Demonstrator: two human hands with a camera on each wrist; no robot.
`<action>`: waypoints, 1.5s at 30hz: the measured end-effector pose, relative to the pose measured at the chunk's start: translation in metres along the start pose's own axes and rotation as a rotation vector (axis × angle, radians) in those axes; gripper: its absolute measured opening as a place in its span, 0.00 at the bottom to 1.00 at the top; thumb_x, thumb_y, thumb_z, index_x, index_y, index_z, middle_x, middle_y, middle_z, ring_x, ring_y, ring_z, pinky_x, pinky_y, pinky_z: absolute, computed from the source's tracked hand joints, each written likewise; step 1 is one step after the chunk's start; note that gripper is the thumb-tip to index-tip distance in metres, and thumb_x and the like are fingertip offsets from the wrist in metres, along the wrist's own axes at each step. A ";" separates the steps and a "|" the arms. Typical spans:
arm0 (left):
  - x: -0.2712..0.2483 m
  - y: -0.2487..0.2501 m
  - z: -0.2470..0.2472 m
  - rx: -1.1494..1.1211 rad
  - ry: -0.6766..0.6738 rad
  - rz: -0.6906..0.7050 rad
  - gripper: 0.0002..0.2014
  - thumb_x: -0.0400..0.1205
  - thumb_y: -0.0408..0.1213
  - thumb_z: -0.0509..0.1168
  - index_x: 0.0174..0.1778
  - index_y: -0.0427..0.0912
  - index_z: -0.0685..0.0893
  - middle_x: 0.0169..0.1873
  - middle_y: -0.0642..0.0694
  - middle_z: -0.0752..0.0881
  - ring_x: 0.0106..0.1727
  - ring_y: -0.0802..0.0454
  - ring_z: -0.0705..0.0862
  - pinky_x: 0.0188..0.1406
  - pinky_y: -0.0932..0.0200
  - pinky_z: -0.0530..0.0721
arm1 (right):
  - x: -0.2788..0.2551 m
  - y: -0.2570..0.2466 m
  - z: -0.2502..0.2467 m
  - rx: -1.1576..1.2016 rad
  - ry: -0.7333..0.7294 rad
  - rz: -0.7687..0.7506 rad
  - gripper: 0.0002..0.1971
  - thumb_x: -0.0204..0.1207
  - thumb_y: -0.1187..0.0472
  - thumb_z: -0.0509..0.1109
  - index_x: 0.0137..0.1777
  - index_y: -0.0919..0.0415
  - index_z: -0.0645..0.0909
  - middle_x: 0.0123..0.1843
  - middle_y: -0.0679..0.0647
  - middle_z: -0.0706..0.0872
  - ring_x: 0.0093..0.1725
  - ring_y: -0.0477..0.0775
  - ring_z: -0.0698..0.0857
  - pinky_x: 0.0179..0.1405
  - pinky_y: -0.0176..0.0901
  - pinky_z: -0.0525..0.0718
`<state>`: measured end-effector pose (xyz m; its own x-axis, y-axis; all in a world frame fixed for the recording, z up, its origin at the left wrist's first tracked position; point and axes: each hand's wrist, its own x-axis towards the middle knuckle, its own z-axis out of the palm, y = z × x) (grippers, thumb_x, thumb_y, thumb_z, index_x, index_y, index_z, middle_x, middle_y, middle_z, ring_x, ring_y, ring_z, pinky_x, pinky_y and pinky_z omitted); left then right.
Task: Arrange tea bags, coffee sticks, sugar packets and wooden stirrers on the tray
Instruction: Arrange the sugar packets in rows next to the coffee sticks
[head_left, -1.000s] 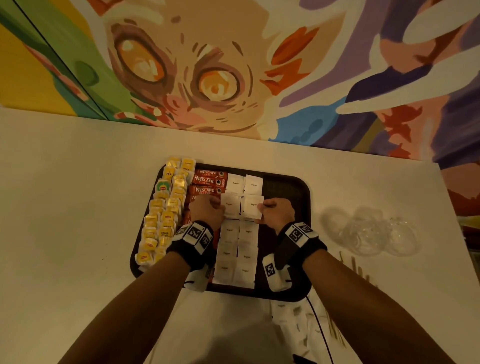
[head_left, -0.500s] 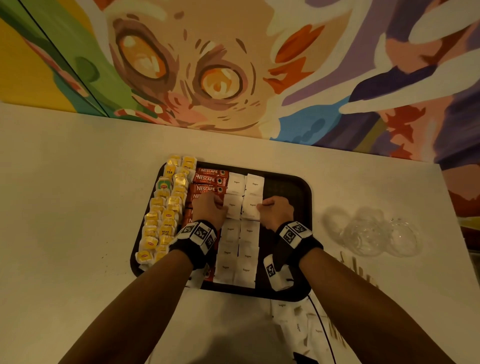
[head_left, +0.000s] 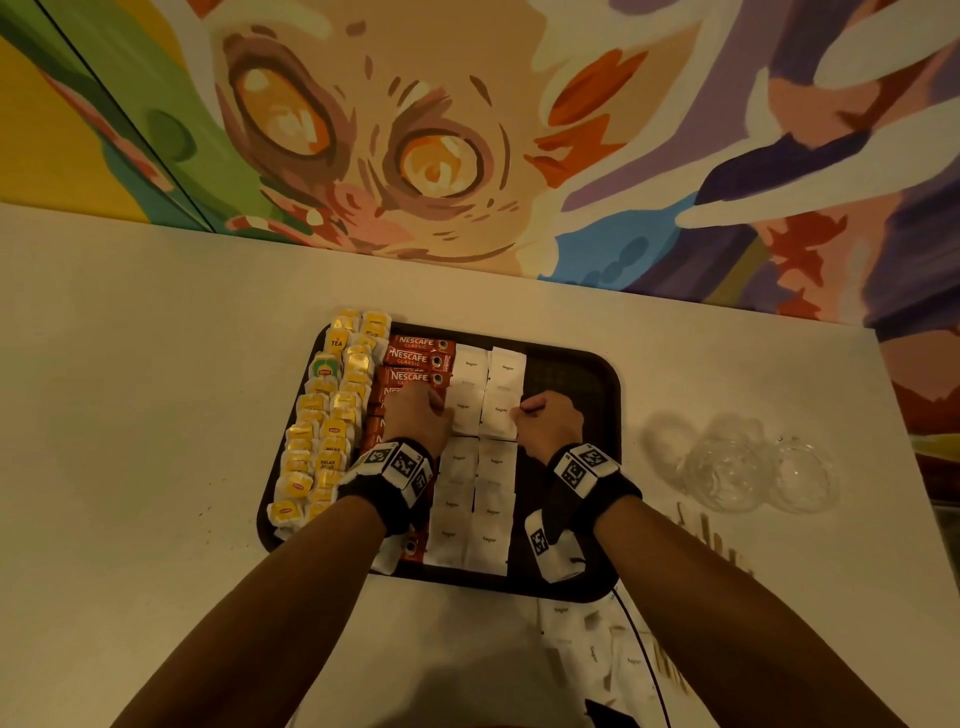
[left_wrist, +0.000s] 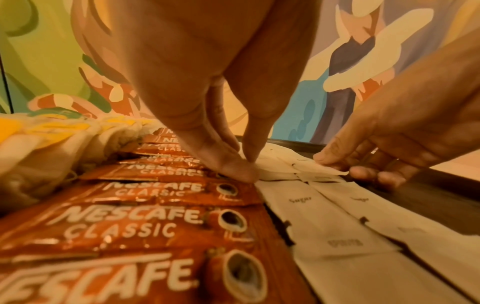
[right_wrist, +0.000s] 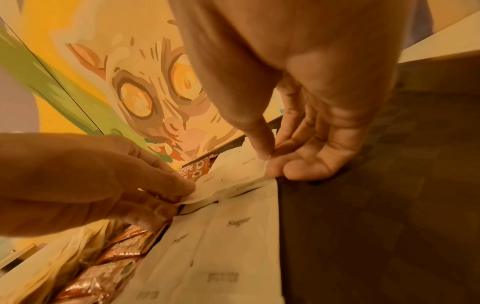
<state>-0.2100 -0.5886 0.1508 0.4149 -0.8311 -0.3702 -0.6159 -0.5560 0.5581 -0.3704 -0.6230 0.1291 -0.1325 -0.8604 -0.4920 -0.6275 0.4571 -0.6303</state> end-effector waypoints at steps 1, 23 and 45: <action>-0.001 0.000 -0.001 0.006 0.002 0.003 0.08 0.81 0.38 0.69 0.52 0.39 0.84 0.50 0.46 0.81 0.48 0.56 0.70 0.50 0.62 0.70 | -0.001 0.000 -0.001 0.000 -0.003 -0.008 0.06 0.79 0.59 0.73 0.49 0.55 0.78 0.52 0.57 0.87 0.49 0.56 0.89 0.51 0.54 0.91; -0.115 -0.012 0.004 0.067 -0.106 0.513 0.04 0.80 0.40 0.68 0.49 0.47 0.83 0.45 0.52 0.84 0.45 0.55 0.81 0.48 0.58 0.81 | -0.113 0.071 -0.070 -0.097 -0.092 -0.338 0.04 0.79 0.59 0.73 0.51 0.53 0.83 0.43 0.42 0.84 0.42 0.36 0.82 0.37 0.22 0.75; -0.213 -0.005 0.093 0.308 -0.378 0.126 0.24 0.79 0.58 0.67 0.57 0.41 0.78 0.48 0.45 0.80 0.50 0.48 0.82 0.53 0.53 0.84 | -0.190 0.182 -0.071 -0.749 -0.233 -0.490 0.20 0.82 0.45 0.61 0.72 0.48 0.74 0.67 0.48 0.78 0.68 0.58 0.72 0.66 0.44 0.71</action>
<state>-0.3574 -0.4095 0.1576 0.0879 -0.8034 -0.5890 -0.8382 -0.3792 0.3920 -0.5134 -0.3925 0.1503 0.3859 -0.8149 -0.4325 -0.9157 -0.2811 -0.2874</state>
